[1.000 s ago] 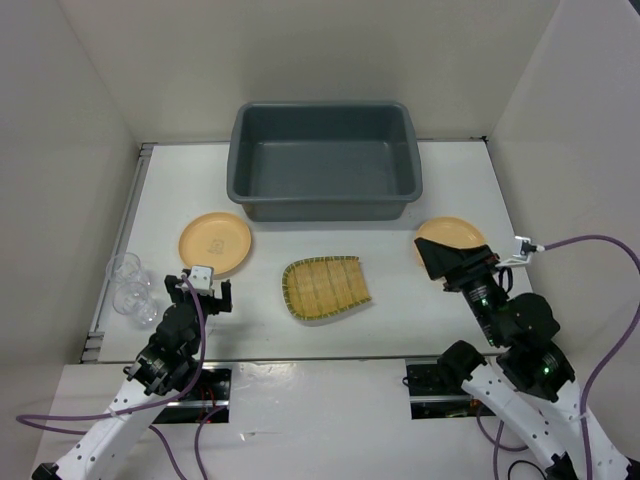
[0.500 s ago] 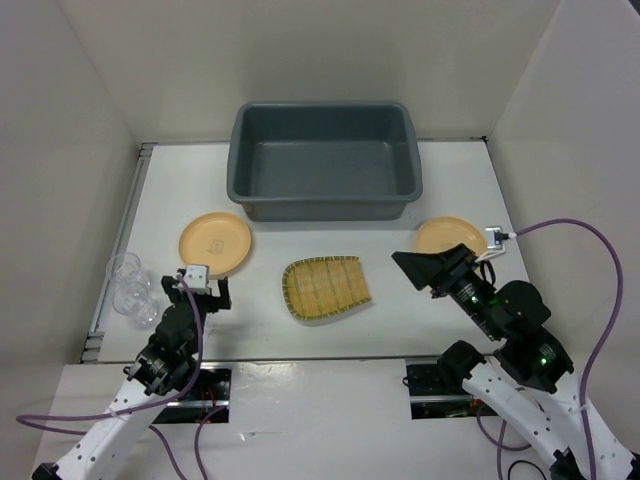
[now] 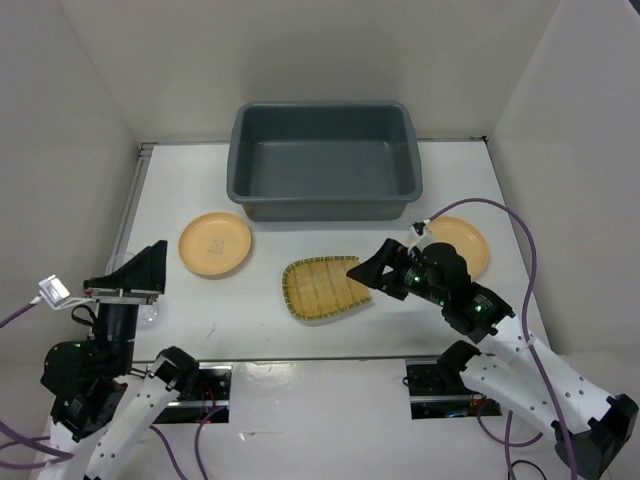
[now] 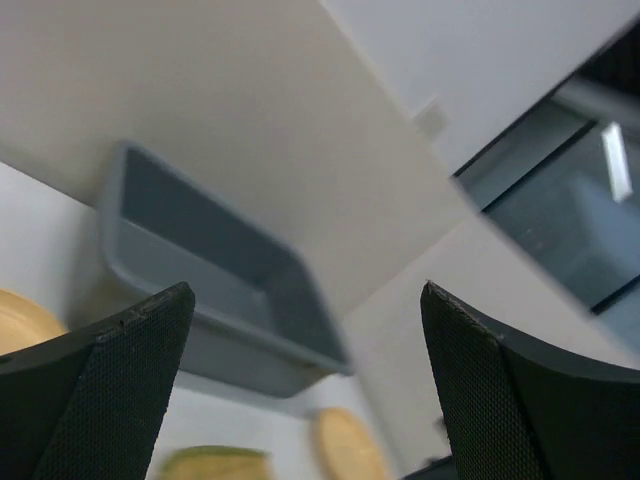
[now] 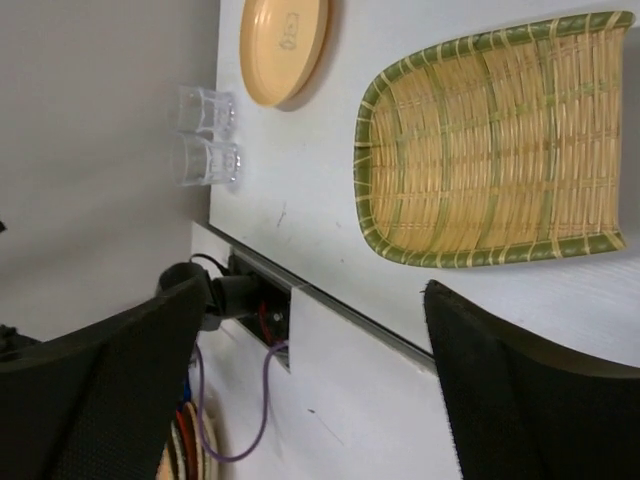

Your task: Place the mixed dishes into the plastic bin

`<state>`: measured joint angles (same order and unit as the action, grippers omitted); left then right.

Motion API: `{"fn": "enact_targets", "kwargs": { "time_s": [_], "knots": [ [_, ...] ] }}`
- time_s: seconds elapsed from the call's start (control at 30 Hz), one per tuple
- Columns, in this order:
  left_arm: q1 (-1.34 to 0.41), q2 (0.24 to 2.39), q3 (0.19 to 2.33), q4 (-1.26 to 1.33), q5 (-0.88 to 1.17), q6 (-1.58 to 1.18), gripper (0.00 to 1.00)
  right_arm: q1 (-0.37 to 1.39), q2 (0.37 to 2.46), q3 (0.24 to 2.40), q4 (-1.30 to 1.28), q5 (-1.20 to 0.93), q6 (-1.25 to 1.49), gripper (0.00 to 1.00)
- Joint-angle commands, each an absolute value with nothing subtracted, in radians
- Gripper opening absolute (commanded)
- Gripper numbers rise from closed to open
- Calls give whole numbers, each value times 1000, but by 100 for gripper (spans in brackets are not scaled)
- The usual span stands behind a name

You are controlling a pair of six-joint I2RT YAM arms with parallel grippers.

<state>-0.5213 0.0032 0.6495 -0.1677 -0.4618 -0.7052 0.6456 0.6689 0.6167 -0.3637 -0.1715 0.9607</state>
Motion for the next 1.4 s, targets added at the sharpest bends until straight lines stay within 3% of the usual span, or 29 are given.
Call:
{"fn": "enact_targets", "kwargs": {
  "time_s": [0.0,0.07,0.13,0.2,0.27,0.4,0.5,0.73,0.87,0.97,1.07,1.2,1.3,1.33,1.37],
  "knots": [
    [-518,-124,638,-356,-546,-1188,100,653,675,627,-334,-199,916,89],
    [-518,-124,611,-300,-464,-1257,100,653,622,589,-357,-147,989,68],
    [-531,-124,525,-211,-349,-1272,100,621,562,537,-310,-190,1041,75],
    [-531,-114,432,17,-105,-1263,100,603,526,477,-310,-251,1092,97],
    [-531,-114,364,71,39,-1273,100,594,502,440,-310,-279,1150,99],
    [-531,50,564,-443,178,-1047,100,594,428,373,-331,-267,1218,99],
    [-531,236,635,-604,258,-846,100,594,381,309,-368,-256,1288,99],
    [-531,717,866,-856,239,-622,100,594,195,122,-408,-255,1494,99],
    [-531,848,994,-979,190,-558,100,606,45,39,-420,-207,1604,99],
    [-531,819,1017,-938,208,-558,100,617,3,29,-431,-160,1634,99],
    [-531,781,956,-838,265,-636,100,617,89,29,-382,-147,1634,99],
    [-531,877,910,-828,319,-631,100,617,289,205,-341,-62,1473,99],
    [-552,965,968,-896,275,-548,100,655,698,448,-350,-3,1341,99],
    [-552,976,989,-919,255,-532,100,734,918,515,-366,32,1304,99],
    [-552,976,1011,-919,227,-520,100,791,1007,578,-379,73,1304,99]
  ]
}}
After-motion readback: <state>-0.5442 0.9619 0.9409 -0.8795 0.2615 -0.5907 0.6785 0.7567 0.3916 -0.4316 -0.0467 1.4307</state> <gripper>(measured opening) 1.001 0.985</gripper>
